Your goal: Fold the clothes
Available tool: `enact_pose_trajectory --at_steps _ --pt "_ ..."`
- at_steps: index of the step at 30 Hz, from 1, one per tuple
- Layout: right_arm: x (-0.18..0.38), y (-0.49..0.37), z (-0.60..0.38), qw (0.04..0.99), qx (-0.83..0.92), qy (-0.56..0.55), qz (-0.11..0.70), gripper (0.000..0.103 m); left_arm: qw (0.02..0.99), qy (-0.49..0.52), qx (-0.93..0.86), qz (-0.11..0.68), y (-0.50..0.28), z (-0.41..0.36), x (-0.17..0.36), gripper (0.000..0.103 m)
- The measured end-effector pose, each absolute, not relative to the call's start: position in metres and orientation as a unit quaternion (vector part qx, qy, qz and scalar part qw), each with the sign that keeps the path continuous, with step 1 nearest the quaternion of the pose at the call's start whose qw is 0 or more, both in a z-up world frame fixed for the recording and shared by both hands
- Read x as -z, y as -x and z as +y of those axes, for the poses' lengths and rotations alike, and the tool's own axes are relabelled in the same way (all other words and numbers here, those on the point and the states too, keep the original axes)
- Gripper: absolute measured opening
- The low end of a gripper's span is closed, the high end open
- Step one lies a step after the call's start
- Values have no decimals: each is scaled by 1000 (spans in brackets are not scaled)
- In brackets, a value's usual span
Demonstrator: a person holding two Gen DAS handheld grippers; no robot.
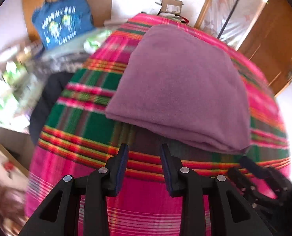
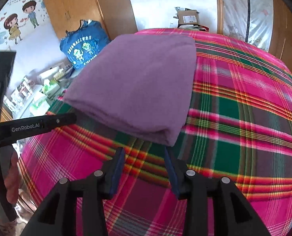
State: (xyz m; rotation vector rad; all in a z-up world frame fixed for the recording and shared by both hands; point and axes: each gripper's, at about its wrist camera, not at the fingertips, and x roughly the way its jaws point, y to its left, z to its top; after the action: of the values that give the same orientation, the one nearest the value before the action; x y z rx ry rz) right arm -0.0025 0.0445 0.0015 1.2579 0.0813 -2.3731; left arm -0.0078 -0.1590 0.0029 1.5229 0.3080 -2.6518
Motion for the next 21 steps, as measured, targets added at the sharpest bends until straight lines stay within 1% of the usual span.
enact_pose_trajectory --at_steps 4,10,11,14,15,17,18,19,21 --pt "-1 0 41 216 863 -455 42 42 56 -495 865 64 7 -151 -1 34" --pt "-2 3 41 199 865 -457 52 42 69 -498 863 39 6 -147 3 36" --pt "-3 3 41 197 865 -458 53 42 70 -499 863 37 6 -147 3 39" --pt "-3 5 43 185 867 -458 58 42 74 -496 864 33 6 -148 4 45" --pt "-3 5 43 185 868 -458 58 43 76 -496 864 38 6 -150 5 46" --pt "-3 5 40 181 869 -456 65 43 80 -496 863 49 6 -154 5 52" --pt "-3 4 39 180 869 -455 68 46 82 -495 863 50 6 -154 5 54" --pt "-3 4 37 182 870 -453 70 50 83 -495 864 50 6 -155 6 56" --pt "-2 2 33 183 870 -450 79 55 84 -492 865 48 5 -154 6 56"
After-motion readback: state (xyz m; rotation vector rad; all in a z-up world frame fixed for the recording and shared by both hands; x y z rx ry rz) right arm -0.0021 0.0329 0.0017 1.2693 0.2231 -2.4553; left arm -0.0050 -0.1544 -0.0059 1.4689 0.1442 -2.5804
